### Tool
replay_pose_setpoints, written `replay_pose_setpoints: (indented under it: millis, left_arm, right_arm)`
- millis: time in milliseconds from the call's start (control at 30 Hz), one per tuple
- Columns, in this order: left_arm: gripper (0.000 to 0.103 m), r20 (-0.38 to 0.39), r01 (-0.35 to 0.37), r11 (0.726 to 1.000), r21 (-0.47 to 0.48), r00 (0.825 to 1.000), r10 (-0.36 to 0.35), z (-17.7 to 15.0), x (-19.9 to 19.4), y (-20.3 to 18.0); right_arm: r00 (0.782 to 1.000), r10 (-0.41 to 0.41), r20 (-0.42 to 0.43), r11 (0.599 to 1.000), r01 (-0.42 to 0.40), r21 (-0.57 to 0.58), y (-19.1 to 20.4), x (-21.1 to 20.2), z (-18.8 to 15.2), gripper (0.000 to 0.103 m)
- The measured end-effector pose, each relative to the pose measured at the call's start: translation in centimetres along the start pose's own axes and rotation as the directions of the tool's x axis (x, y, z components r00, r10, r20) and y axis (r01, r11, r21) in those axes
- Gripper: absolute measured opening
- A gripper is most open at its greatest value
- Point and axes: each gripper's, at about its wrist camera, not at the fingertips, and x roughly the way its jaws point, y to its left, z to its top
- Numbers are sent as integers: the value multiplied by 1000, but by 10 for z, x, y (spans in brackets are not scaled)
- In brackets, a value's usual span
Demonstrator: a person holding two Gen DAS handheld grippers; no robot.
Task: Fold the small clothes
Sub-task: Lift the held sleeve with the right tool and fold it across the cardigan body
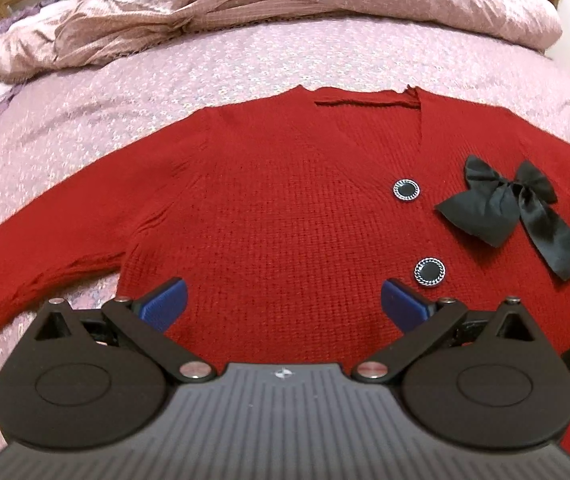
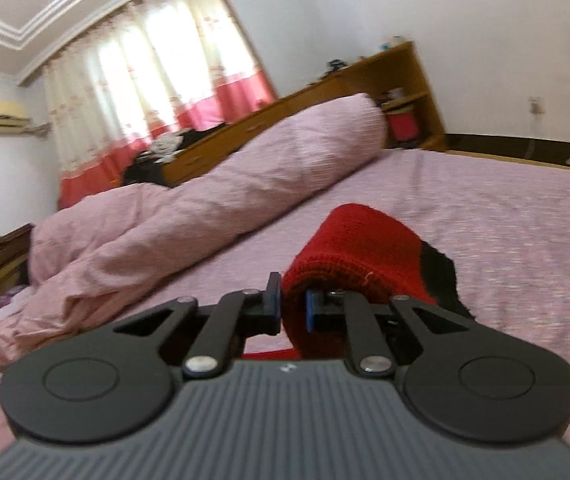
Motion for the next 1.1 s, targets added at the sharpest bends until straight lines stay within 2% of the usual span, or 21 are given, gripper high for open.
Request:
replay_pose_setpoints:
  millis: [267,567,800,1100]
  left_arm:
    - [103,8,-31,998,-52,999,31,-5,-9,27]
    - [103,3,-54,992,-116,998,55,-14,-13,57]
    - [103,6,-62,984,-166,998,63,-18,-14,76]
    - [103,14,-92,972,-218,995,97,-29,-20,109]
  right_arm:
    - [993,111,-43,993,-112,-35,53,11,-9,14]
    - [974,206,-91,978,-207,-4,100,20,-19,13]
    - [948,294,-123,955,-296,5,150,26,-38,13]
    - [900,372,-226,923,-384,-9,222,45,-92,13]
